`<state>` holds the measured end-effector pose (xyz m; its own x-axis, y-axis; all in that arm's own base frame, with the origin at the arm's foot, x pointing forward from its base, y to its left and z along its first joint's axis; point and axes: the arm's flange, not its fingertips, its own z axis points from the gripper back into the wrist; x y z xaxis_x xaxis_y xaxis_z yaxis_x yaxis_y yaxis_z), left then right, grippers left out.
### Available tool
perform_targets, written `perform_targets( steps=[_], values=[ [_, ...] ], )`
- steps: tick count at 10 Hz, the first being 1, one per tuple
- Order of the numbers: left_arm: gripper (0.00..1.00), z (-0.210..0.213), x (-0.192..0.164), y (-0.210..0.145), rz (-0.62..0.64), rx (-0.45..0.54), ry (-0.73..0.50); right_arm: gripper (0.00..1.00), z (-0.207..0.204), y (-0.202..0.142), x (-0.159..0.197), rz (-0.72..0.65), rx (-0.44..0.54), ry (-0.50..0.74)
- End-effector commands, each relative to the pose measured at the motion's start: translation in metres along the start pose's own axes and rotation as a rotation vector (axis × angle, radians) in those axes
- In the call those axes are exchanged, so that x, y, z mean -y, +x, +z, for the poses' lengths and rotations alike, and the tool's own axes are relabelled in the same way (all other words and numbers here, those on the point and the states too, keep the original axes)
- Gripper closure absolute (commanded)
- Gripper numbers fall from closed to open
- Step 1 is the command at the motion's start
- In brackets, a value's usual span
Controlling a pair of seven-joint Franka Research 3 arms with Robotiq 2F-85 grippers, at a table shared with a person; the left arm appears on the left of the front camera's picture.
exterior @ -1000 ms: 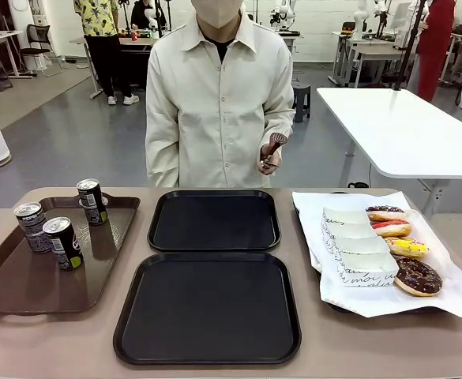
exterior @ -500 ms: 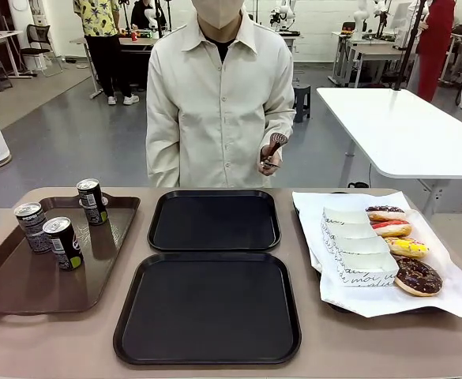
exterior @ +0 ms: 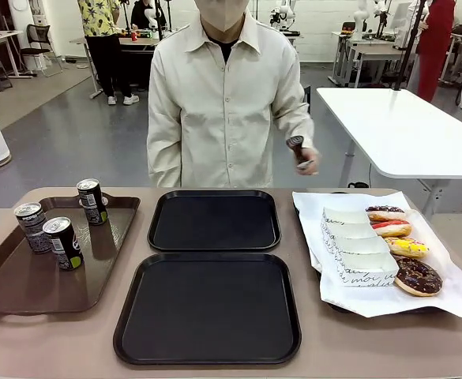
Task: Set up donuts and drinks on trays.
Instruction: Pick up one Pepsi coke and place it on the Flat Tray.
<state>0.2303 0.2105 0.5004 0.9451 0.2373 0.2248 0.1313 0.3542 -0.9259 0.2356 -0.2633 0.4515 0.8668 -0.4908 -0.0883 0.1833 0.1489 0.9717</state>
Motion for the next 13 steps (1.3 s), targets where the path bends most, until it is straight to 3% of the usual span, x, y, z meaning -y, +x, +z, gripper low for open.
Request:
perform_targets(
  steps=[1, 11, 12, 13],
  values=[
    [0.00, 0.001, 0.000, -0.002, -0.028, 0.025, -0.017, 0.00, -0.001, -0.001, 0.002, -0.007, -0.008, 0.013],
    [0.00, 0.001, 0.002, -0.002, -0.005, 0.014, 0.006, 0.00, -0.001, -0.001, 0.002, -0.007, -0.008, 0.013],
    [0.00, 0.013, 0.015, 0.019, 0.054, 0.000, 0.006, 0.00, -0.001, -0.001, 0.002, -0.007, -0.008, 0.013],
    [0.00, 0.013, 0.039, 0.032, 0.040, -0.058, 0.096, 0.00, -0.001, -0.001, 0.002, -0.007, -0.008, 0.013]
  ],
)
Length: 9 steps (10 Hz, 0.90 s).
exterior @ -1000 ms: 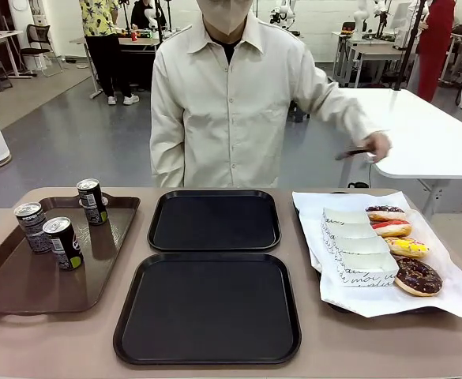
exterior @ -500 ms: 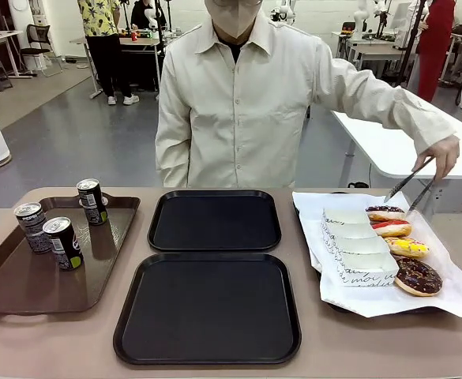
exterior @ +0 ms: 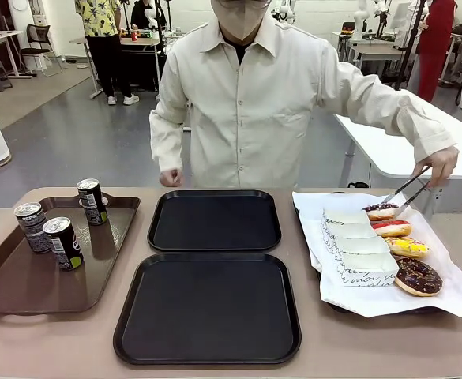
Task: Set up donuts and drinks on trays.
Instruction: Pick up one Pepsi coke and place it on the Flat Tray.
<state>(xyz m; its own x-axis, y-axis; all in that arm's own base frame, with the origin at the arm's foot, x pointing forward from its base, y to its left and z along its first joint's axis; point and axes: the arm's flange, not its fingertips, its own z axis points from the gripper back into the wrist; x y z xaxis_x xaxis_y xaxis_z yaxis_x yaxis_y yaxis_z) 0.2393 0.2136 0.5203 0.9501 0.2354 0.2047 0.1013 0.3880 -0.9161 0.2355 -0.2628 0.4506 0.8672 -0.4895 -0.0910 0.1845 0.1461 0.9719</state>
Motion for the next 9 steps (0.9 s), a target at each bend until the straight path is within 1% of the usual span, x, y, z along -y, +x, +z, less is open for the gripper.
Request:
perform_targets(
  steps=[1, 2, 3, 4, 5, 6, 7, 8, 9],
  values=[
    [0.00, 0.001, 0.051, 0.028, -0.052, -0.104, 0.200, 0.00, -0.001, -0.001, 0.001, -0.005, -0.006, 0.011],
    [0.00, -0.019, 0.086, 0.043, -0.080, -0.160, 0.320, 0.00, -0.001, -0.001, 0.001, -0.005, -0.006, 0.011],
    [0.00, -0.045, 0.109, 0.054, -0.068, -0.311, 0.492, 0.00, -0.001, -0.001, 0.001, -0.005, -0.006, 0.011],
    [0.00, -0.077, 0.124, 0.064, -0.050, -0.403, 0.657, 0.00, -0.001, -0.001, 0.001, -0.005, -0.006, 0.011],
    [0.00, -0.117, 0.135, 0.074, -0.046, -0.440, 0.793, 0.00, -0.001, -0.001, 0.001, -0.005, -0.006, 0.011],
    [0.00, -0.166, 0.143, 0.081, -0.073, -0.414, 0.870, 0.00, -0.001, -0.001, 0.001, -0.005, -0.006, 0.011],
    [0.00, -0.212, 0.143, 0.084, -0.111, -0.371, 0.915, 0.00, -0.001, -0.001, 0.001, -0.005, -0.006, 0.011],
    [0.00, -0.249, 0.136, 0.085, -0.125, -0.361, 0.985, 0.00, -0.001, -0.001, 0.001, -0.005, -0.006, 0.011],
    [0.00, -0.279, 0.126, 0.087, -0.131, -0.330, 1.038, 0.00, -0.001, -0.001, 0.001, -0.005, -0.006, 0.011]
  ],
)
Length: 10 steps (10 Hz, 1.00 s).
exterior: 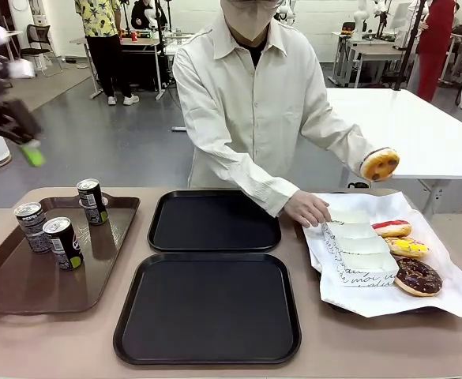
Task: Set up donuts and drinks on trays.
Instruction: Pick up one Pepsi coke and place it on the Flat Tray.
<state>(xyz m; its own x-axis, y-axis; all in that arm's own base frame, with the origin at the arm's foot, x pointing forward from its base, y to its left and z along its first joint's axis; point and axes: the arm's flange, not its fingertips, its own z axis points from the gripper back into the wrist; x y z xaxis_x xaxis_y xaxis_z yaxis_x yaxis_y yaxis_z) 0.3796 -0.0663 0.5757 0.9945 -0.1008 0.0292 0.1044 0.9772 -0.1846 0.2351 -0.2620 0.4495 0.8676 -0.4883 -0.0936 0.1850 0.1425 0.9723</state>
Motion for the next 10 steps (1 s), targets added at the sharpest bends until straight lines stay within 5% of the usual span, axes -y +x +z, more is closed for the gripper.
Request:
perform_targets(
  steps=[1, 5, 6, 10],
  values=[
    [0.00, -0.037, -0.001, 0.023, 0.067, 0.039, 0.129, 0.00, 0.000, -0.001, 0.000, -0.003, -0.004, 0.008],
    [0.00, -0.084, -0.011, 0.024, -0.030, 0.233, 0.218, 0.00, 0.000, -0.001, 0.000, -0.003, -0.004, 0.008],
    [0.00, -0.084, -0.011, 0.016, -0.071, 0.235, 0.137, 0.00, 0.000, -0.001, 0.000, -0.003, -0.004, 0.008],
    [0.00, -0.078, -0.008, 0.036, -0.018, 0.191, 0.210, 0.00, 0.000, -0.001, 0.000, -0.003, -0.004, 0.008]
  ],
)
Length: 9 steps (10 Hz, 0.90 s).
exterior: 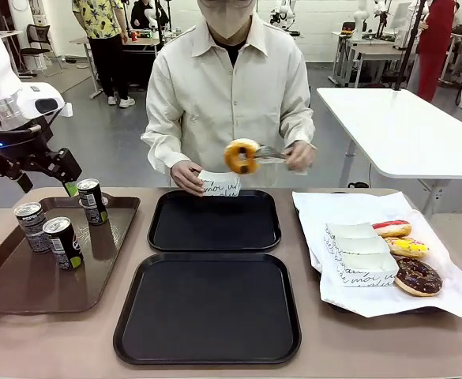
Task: Set up donuts and drinks on trays.
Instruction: Pick up one Pepsi coke and place it on the Flat Tray.
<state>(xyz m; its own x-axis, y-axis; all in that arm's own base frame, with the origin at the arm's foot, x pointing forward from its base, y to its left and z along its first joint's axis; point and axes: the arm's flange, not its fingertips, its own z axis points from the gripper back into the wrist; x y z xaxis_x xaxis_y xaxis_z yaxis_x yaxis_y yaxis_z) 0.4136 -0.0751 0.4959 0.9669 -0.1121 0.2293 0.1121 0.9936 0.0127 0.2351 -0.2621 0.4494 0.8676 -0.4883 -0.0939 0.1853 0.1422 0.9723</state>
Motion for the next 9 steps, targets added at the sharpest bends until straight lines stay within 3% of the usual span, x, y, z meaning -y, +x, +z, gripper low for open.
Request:
perform_targets(
  steps=[1, 2, 5, 9],
  values=[
    [0.00, 0.002, 0.002, 0.004, 0.011, -0.011, 0.015, 0.00, 0.000, -0.001, 0.000, -0.002, -0.004, 0.008],
    [0.00, 0.000, 0.000, 0.000, 0.000, 0.000, 0.000, 0.00, 0.000, -0.001, 0.000, -0.002, -0.004, 0.008],
    [0.00, -0.016, 0.007, -0.012, 0.036, 0.060, 0.108, 0.00, 0.000, -0.001, 0.000, -0.002, -0.004, 0.008],
    [0.00, -0.063, -0.007, -0.005, 0.159, -0.012, 0.109, 0.00, 0.000, -0.001, 0.000, -0.002, -0.004, 0.008]
  ],
)
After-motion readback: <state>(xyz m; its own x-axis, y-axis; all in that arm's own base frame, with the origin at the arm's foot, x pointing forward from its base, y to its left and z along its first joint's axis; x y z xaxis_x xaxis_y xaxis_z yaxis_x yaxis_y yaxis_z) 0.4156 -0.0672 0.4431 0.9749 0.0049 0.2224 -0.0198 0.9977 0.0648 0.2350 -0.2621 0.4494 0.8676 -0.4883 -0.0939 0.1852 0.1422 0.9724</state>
